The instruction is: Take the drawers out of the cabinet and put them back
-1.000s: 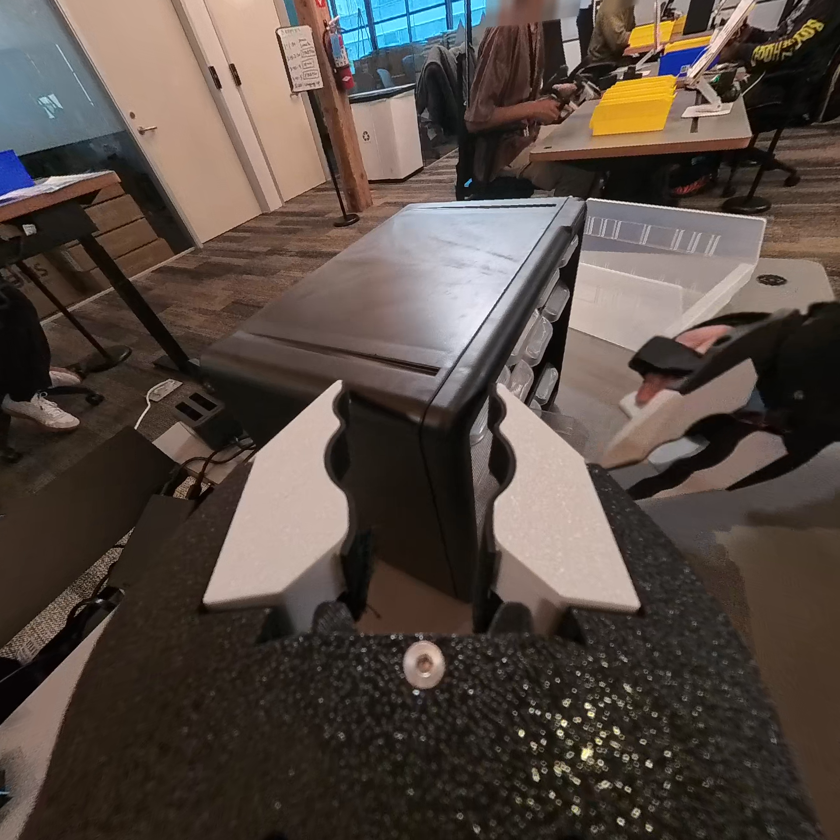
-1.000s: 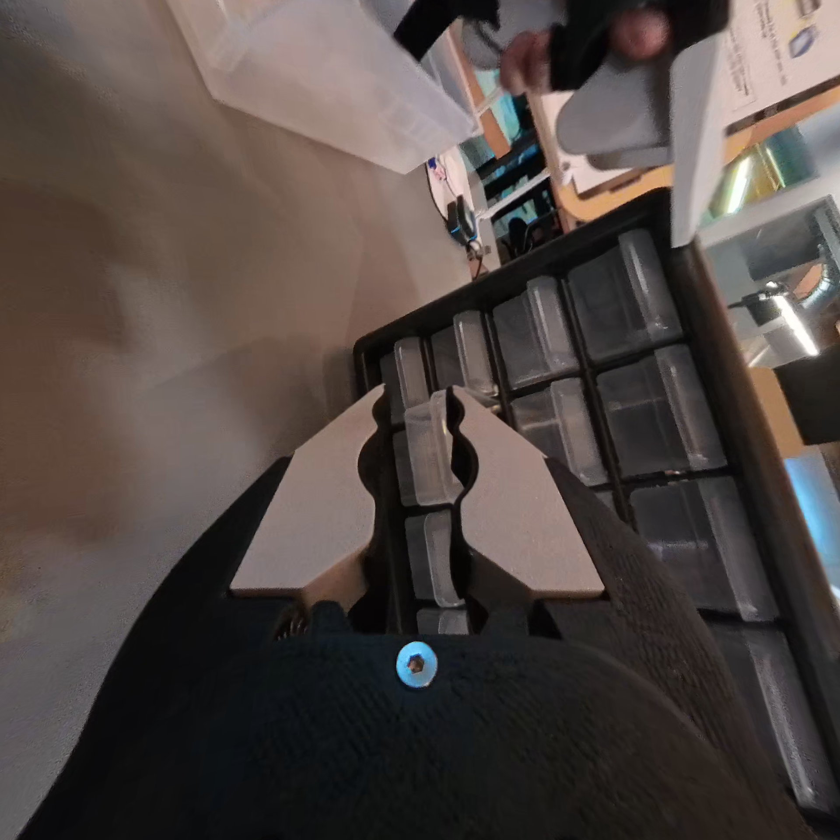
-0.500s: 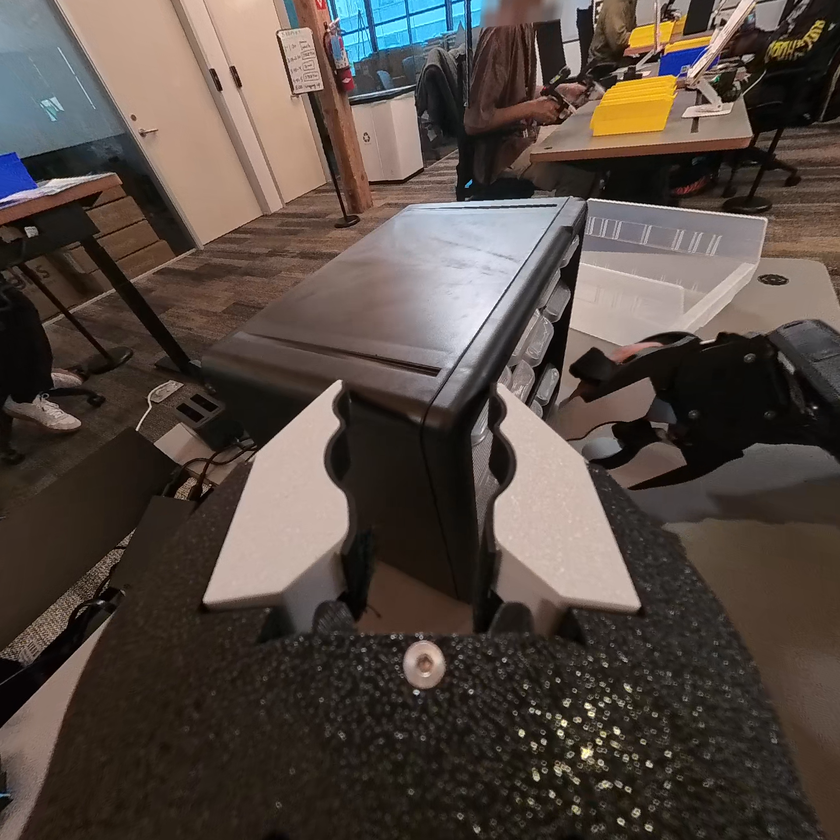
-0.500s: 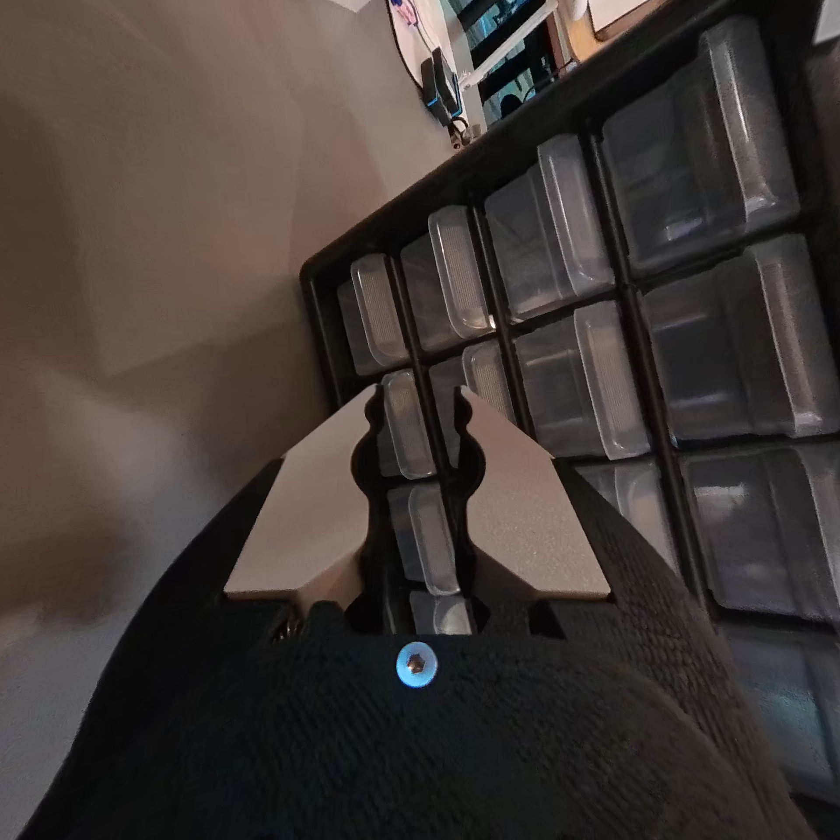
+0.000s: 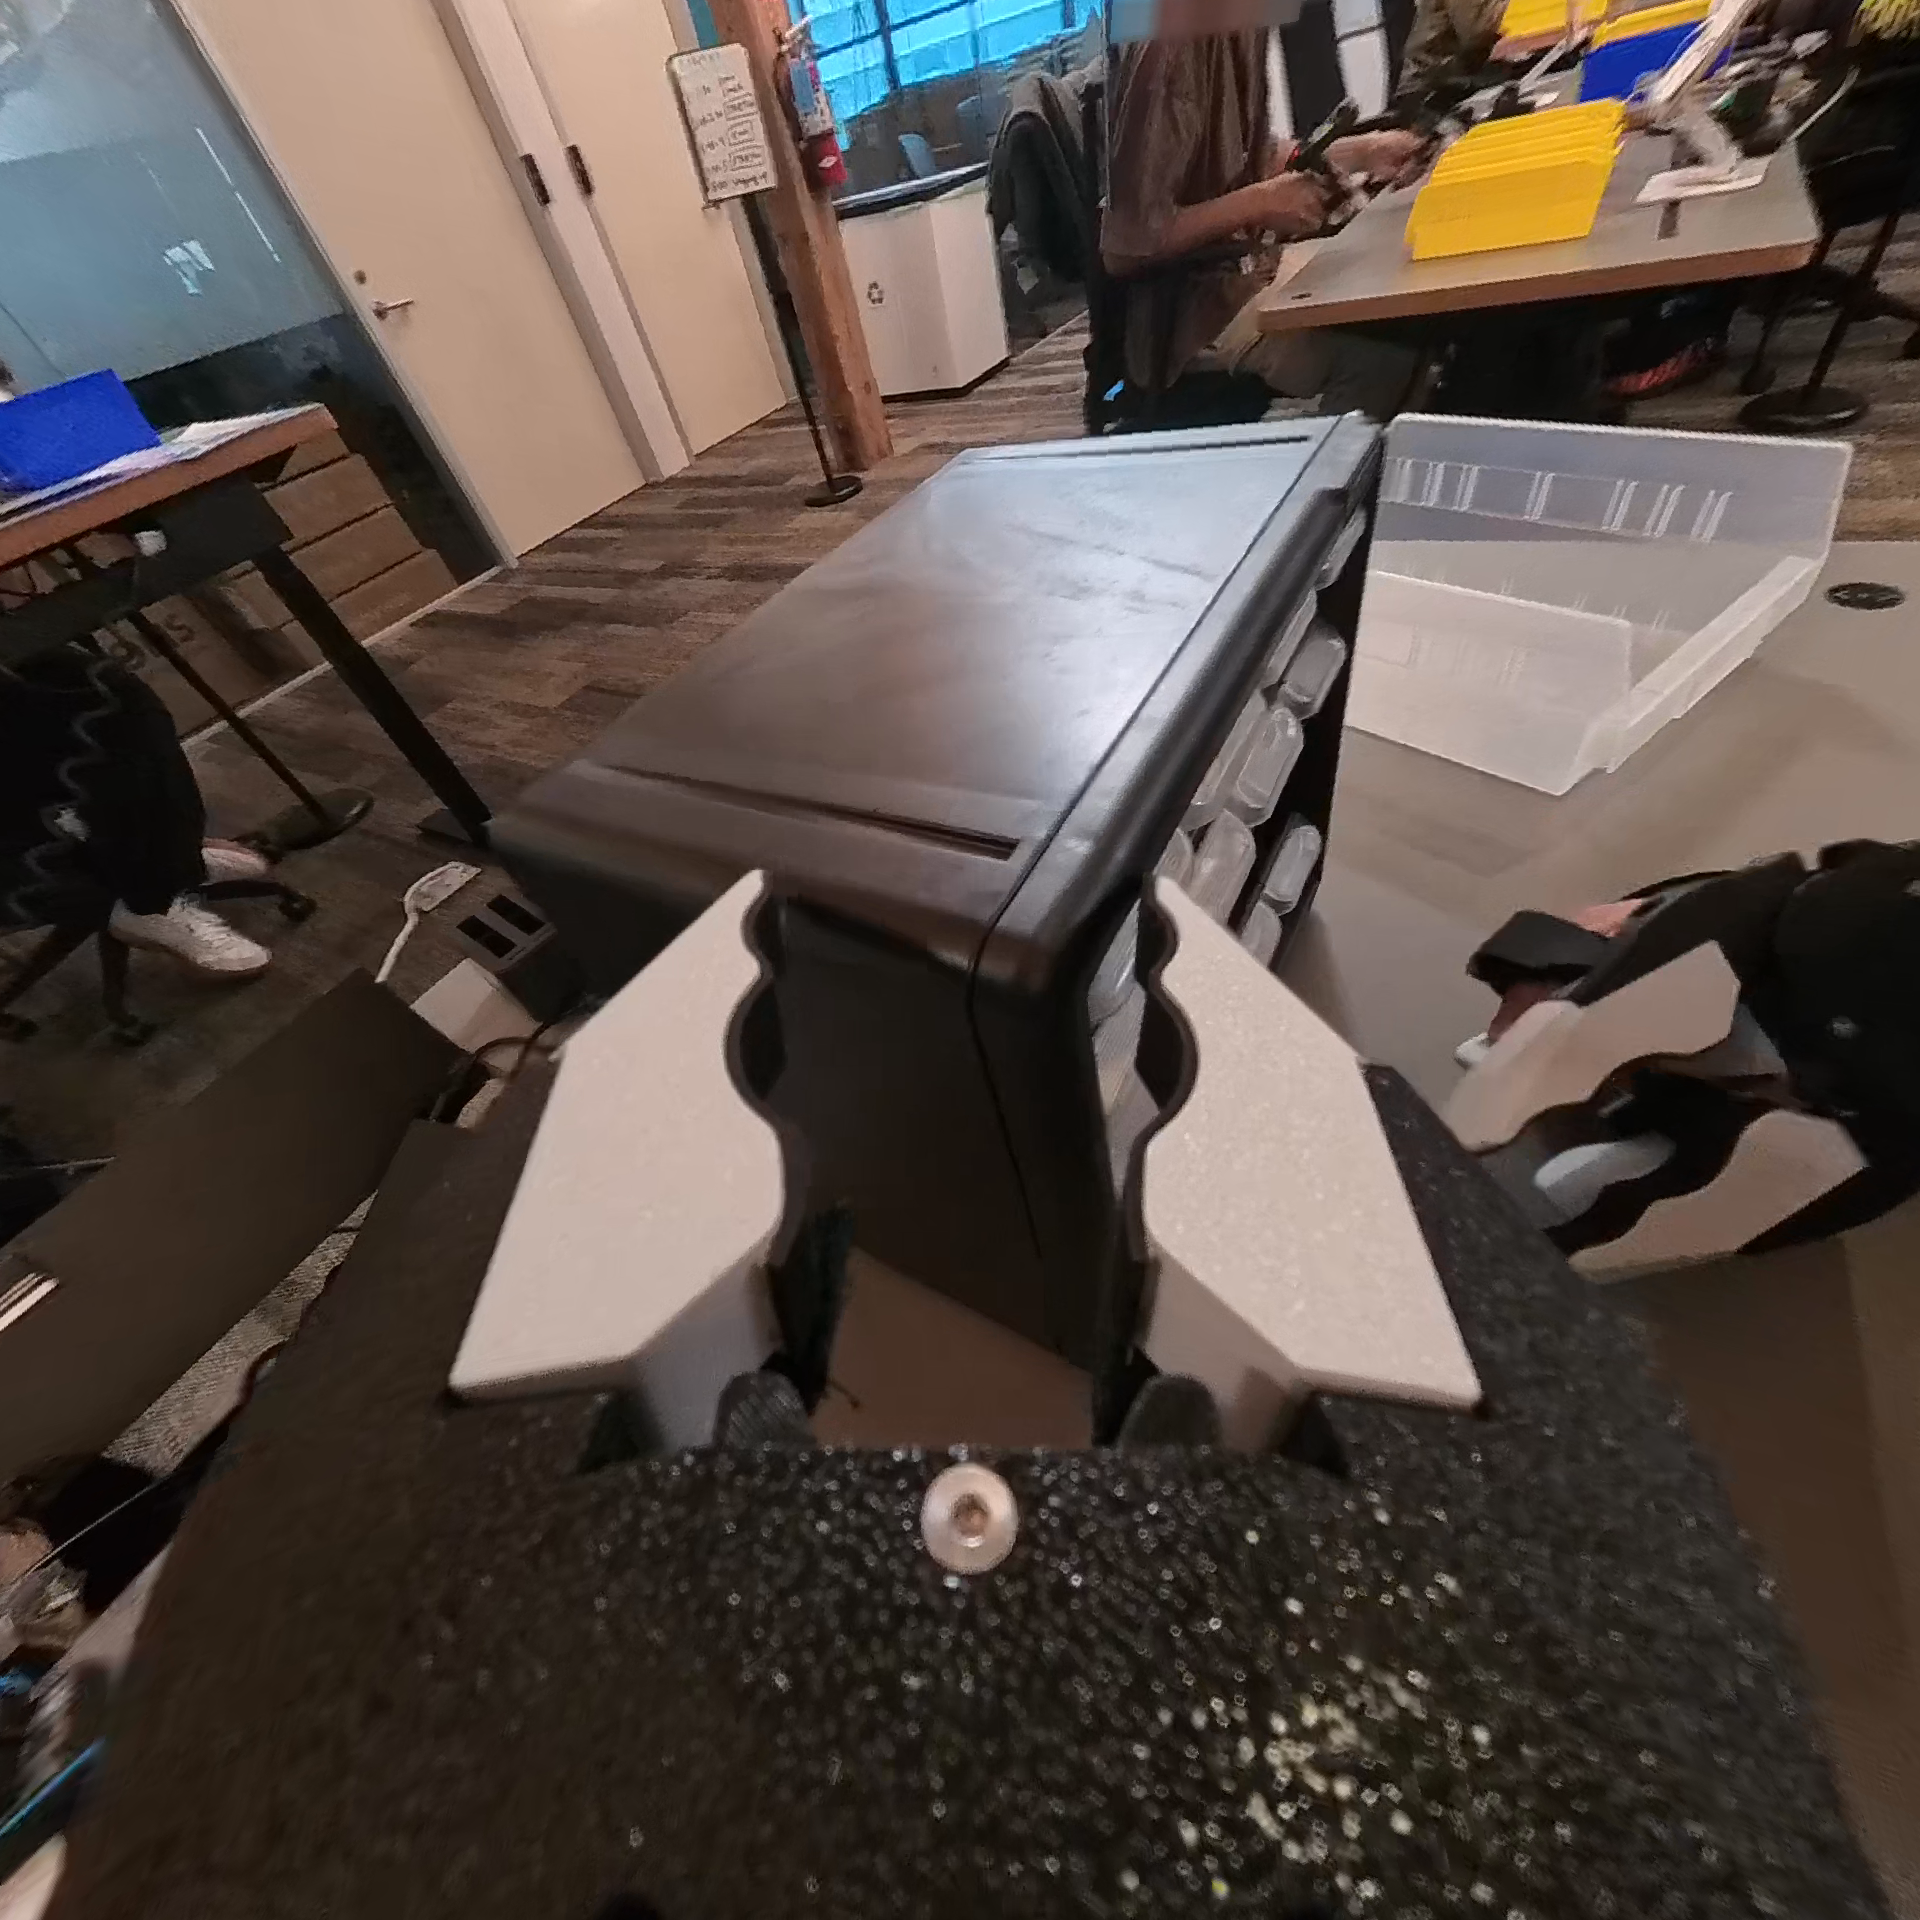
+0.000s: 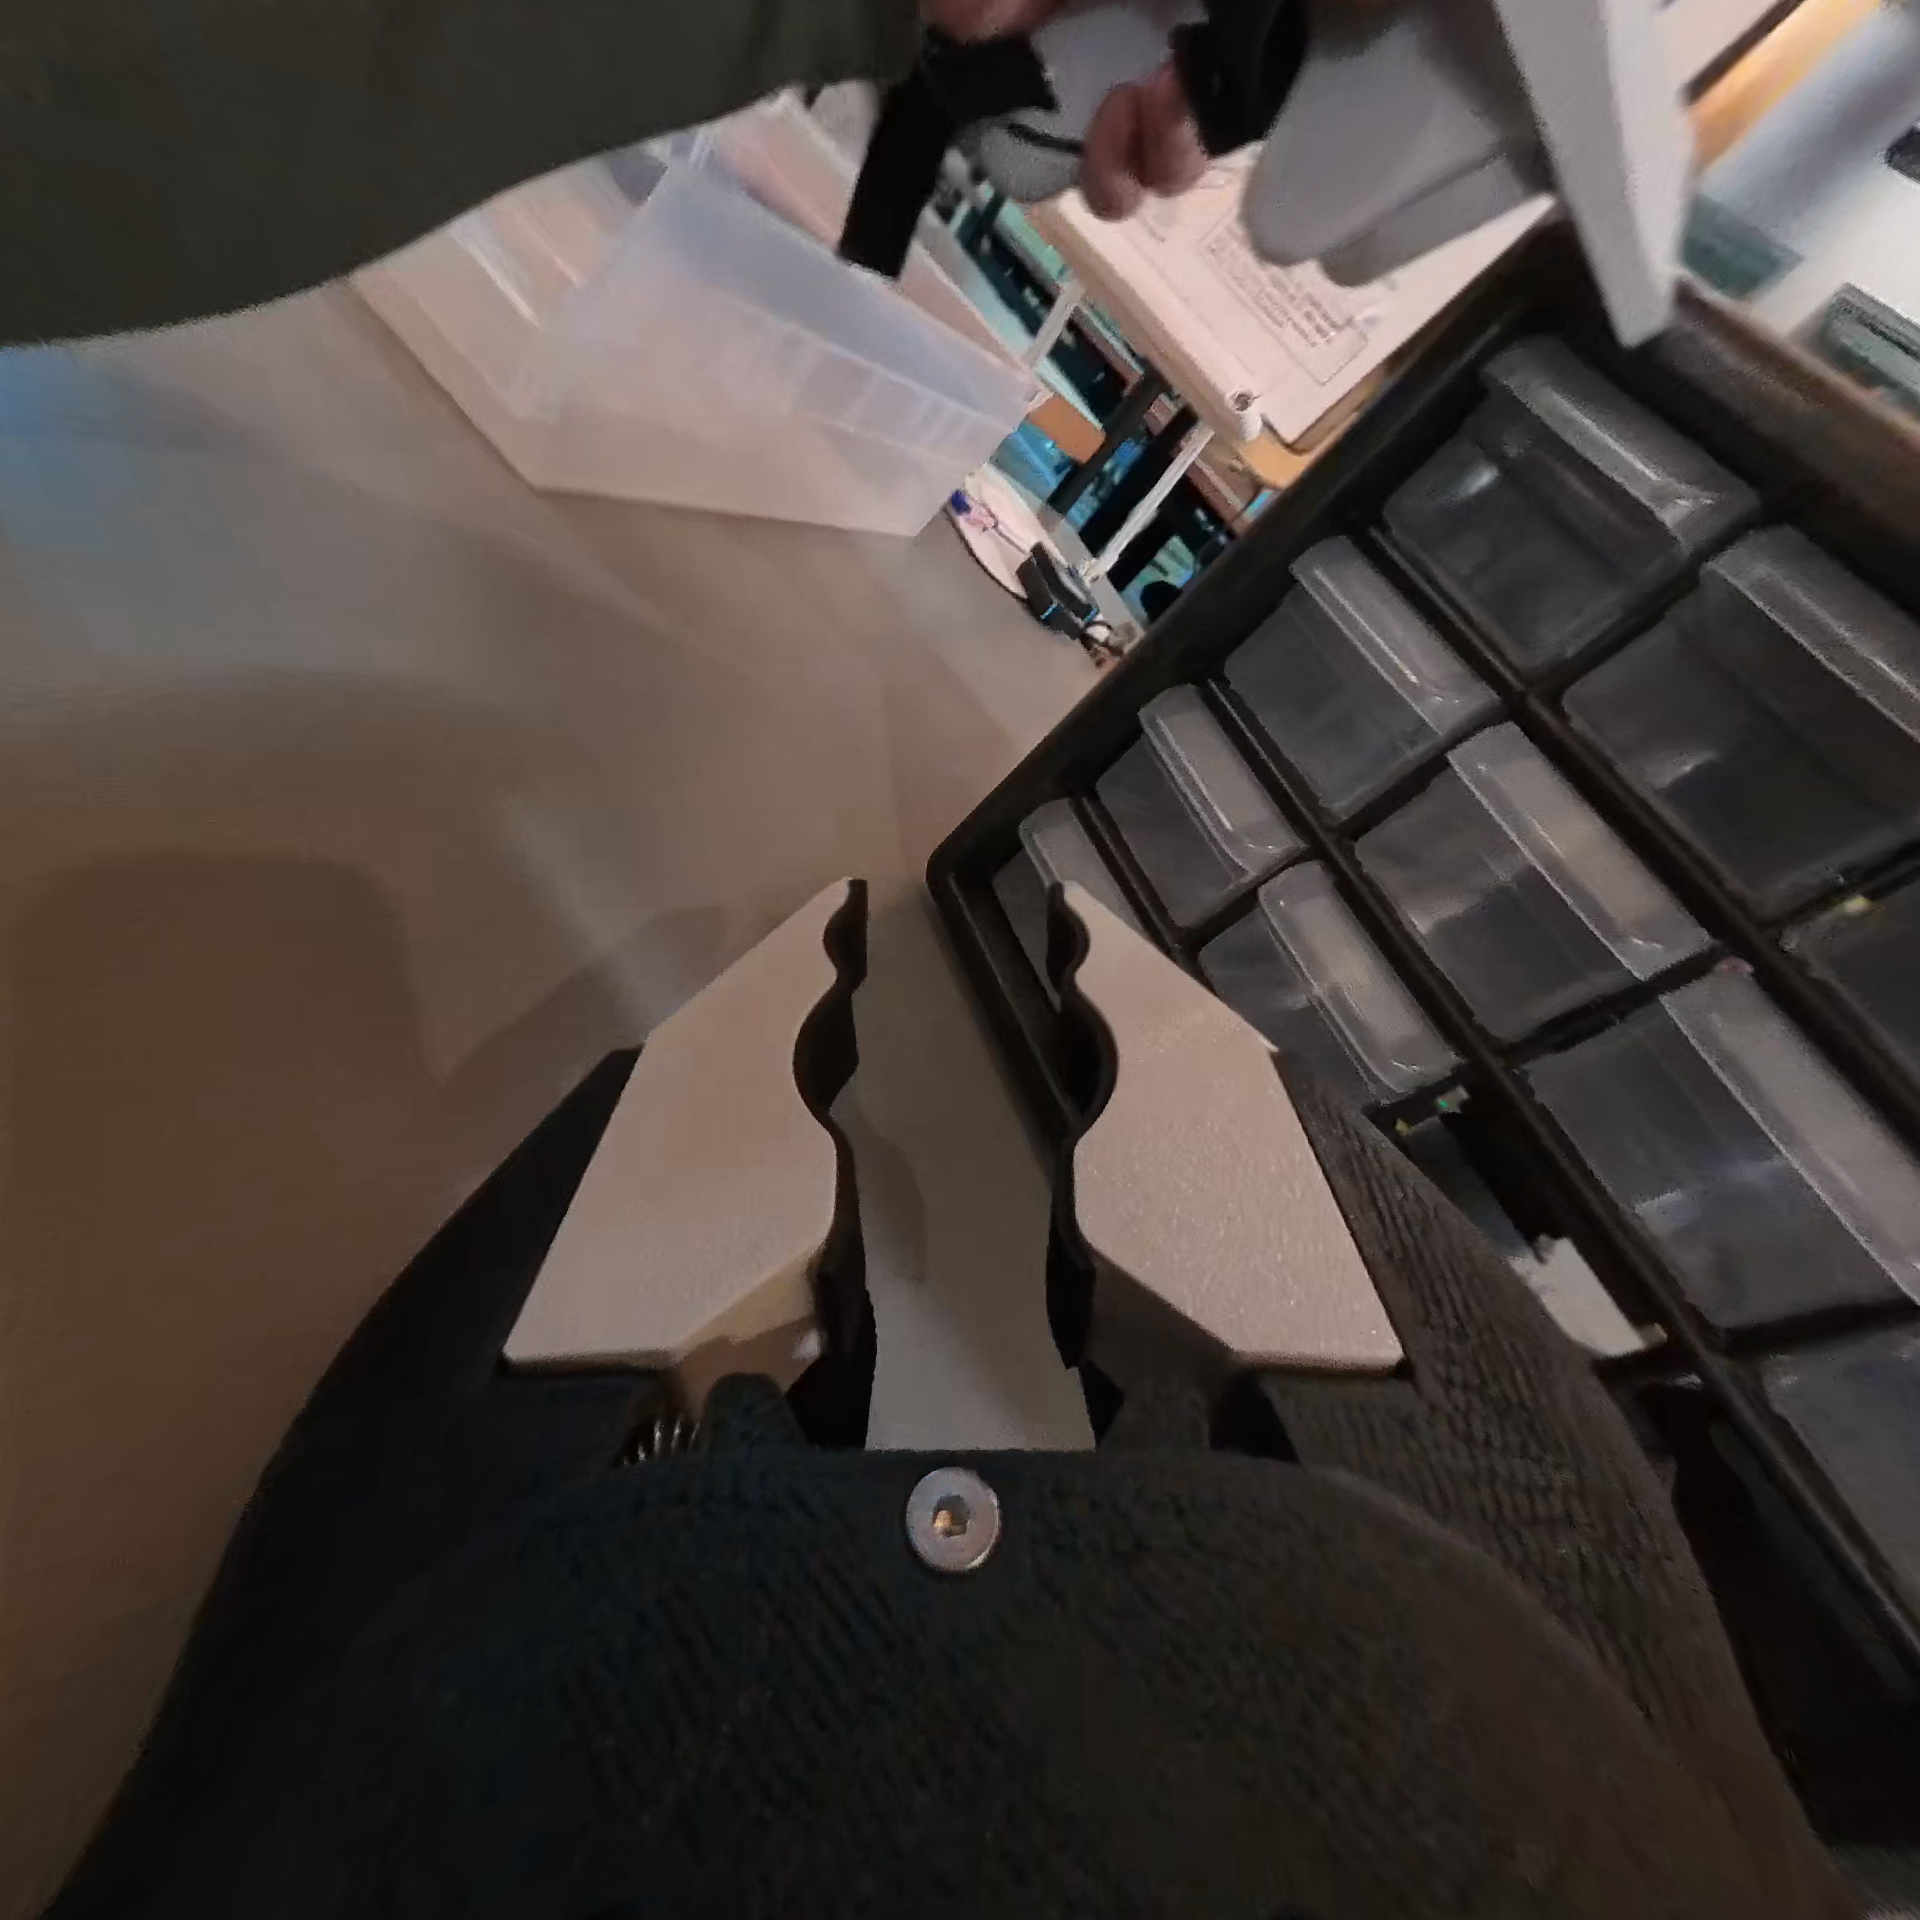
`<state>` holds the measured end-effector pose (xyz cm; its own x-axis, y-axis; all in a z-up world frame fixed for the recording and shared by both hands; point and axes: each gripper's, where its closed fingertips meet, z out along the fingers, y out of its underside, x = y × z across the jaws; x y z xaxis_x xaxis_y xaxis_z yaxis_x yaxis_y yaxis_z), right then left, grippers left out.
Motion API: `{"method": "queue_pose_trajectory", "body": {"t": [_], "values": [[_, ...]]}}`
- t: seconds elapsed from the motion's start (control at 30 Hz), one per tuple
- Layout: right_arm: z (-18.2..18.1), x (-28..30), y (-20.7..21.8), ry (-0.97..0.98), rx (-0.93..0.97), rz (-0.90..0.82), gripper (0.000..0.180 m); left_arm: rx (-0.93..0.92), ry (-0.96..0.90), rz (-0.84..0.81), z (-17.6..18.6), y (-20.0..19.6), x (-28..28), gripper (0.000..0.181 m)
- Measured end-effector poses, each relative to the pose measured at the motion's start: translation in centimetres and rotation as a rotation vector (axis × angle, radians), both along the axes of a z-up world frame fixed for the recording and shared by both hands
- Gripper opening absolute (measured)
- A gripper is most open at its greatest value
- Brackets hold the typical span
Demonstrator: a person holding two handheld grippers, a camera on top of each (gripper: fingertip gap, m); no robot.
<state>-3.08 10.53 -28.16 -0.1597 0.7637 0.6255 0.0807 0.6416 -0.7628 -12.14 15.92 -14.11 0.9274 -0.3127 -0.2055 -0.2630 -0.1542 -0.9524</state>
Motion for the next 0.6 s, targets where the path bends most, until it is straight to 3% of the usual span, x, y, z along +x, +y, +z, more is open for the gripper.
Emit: {"method": "queue_pose_trajectory", "body": {"t": [0.2,0.33,0.4,0.43,0.5,0.6], "values": [[0.7,0.2,0.8,0.037,-0.065,-0.014,0.033,0.139,-0.066,0.105,3.6,-2.7,0.6,0.092],[0.8,0.2,0.5,0.036,-0.074,0.017,0.032,0.175,0.017,0.236,4.7,-5.9,-0.6,0.093],[0.9,0.3,0.2,0.044,-0.075,0.035,0.032,0.081,0.03,0.348,3.6,-7.9,-3.8,0.097],[1.0,0.3,0.1,0.048,-0.076,0.042,0.032,0.003,0.005,0.404,2.6,-9.1,-5.7,0.11],[1.3,0.3,0.2,0.071,-0.071,0.034,0.044,-0.174,-0.025,0.577,-0.2,-12.3,-10.8,0.121],[1.7,0.3,0.4,0.1,-0.071,0.023,0.049,-0.434,0.067,0.743,-5.2,-17.1,-16.8,0.116]]}}
